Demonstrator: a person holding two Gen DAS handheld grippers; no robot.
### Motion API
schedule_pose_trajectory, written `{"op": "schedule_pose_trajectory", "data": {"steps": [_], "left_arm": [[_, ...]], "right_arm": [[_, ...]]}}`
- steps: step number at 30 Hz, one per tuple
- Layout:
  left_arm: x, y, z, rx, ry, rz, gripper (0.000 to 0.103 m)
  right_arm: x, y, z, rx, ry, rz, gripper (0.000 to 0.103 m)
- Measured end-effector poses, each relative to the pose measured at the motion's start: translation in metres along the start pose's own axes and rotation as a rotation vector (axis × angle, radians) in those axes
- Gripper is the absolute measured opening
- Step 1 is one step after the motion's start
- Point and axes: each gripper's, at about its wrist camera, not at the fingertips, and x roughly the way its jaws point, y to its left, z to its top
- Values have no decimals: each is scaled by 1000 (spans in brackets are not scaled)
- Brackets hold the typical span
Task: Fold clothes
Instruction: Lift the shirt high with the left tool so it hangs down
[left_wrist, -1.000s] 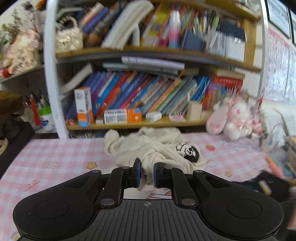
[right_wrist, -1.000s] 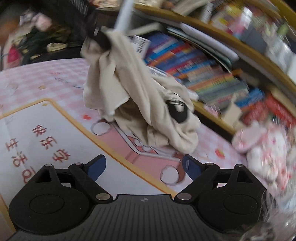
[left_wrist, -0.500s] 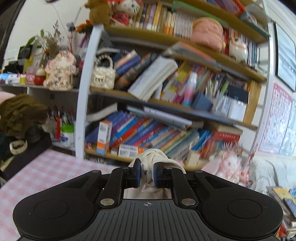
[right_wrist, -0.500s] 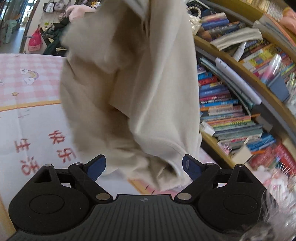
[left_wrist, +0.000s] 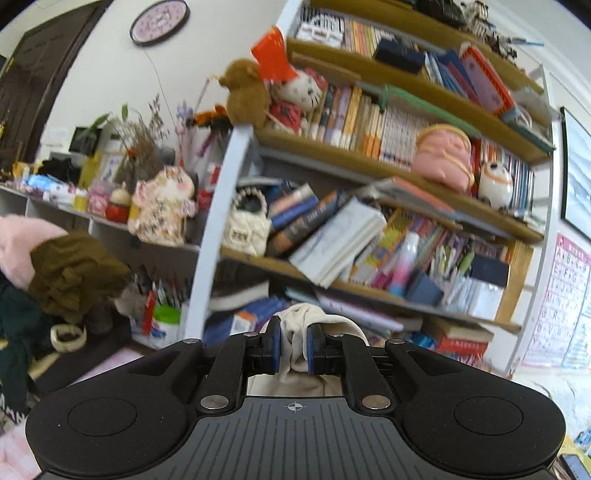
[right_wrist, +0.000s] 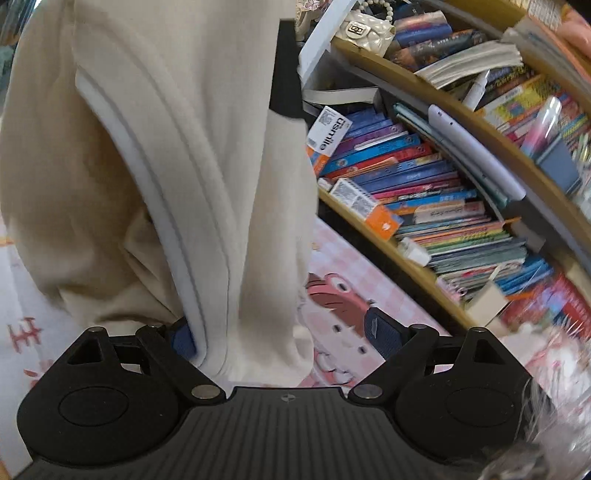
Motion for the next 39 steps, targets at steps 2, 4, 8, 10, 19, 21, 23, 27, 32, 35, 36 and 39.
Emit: {"op": "schedule_pose_trajectory", "data": {"steps": [2,4,8,10,19,21,23,27,32,35,36,39], "left_arm": [[0,8,3,-12,-1,15,12],[0,17,5,-32,-2,24,12],[0,27,7,-49,0,28,12],[-1,29,9,-44,-1,21,12],[2,56,10,-71,-4,94,12],[5,66,8,-106,3,123,12],[8,75,6,-121,14,135,12],[12,82,5,-117,29,137,12],[18,87,5,-110,42,125,12],[21,91,4,-120,47,123,12],[22,92,5,-124,49,123,12],[27,95,4,-118,62,129,12]], "right_arm": [[-2,8,-2,-9,2,24,87],[-5,17,-3,-27,4,52,87],[-16,39,-4,-79,-40,137,87],[-24,53,-5,-133,-72,158,87],[-64,73,-9,-207,-189,226,87],[-72,75,-11,-205,-195,236,87],[-74,74,-10,-196,-192,251,87],[-76,74,-9,-207,-171,229,87],[-81,64,-13,-157,-145,231,87],[-83,57,-16,-137,-157,248,87],[-84,54,-17,-133,-164,248,87],[-85,42,-23,-81,-154,276,87]]}}
